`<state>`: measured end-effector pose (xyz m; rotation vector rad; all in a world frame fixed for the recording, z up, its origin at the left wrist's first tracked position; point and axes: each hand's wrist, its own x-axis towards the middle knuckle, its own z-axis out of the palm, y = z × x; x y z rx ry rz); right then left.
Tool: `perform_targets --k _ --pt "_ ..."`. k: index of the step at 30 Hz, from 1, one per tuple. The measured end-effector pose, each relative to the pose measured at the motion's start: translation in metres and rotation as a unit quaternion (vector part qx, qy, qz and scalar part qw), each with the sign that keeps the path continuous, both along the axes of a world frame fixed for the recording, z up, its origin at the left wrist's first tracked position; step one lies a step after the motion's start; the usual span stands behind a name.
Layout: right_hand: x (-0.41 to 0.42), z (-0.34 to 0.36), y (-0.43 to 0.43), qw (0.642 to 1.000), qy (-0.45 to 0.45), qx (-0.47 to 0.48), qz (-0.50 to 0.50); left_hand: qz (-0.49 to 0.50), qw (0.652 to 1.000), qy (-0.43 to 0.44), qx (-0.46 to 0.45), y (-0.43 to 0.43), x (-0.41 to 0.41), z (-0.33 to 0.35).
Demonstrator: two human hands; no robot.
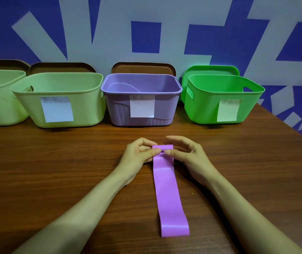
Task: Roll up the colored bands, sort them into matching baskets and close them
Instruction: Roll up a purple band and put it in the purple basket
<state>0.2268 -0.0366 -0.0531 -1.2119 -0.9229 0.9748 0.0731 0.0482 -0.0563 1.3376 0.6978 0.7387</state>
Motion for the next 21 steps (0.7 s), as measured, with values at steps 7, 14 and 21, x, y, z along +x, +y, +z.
perform_targets --k 7,14,21 --pt "0.0012 -0.0047 0.0027 0.998 -0.047 -0.034 0.0 0.0 1.0 -0.005 0.027 0.0003 -0.002 0.0" --pt "0.0021 -0.0028 0.0018 0.999 0.038 -0.015 0.0 -0.029 0.998 0.041 0.037 -0.0013 0.0007 -0.0007" --pt "0.0017 -0.002 0.0008 0.999 0.048 -0.013 0.003 0.005 0.997 0.049 0.052 -0.0011 0.0004 -0.0007"
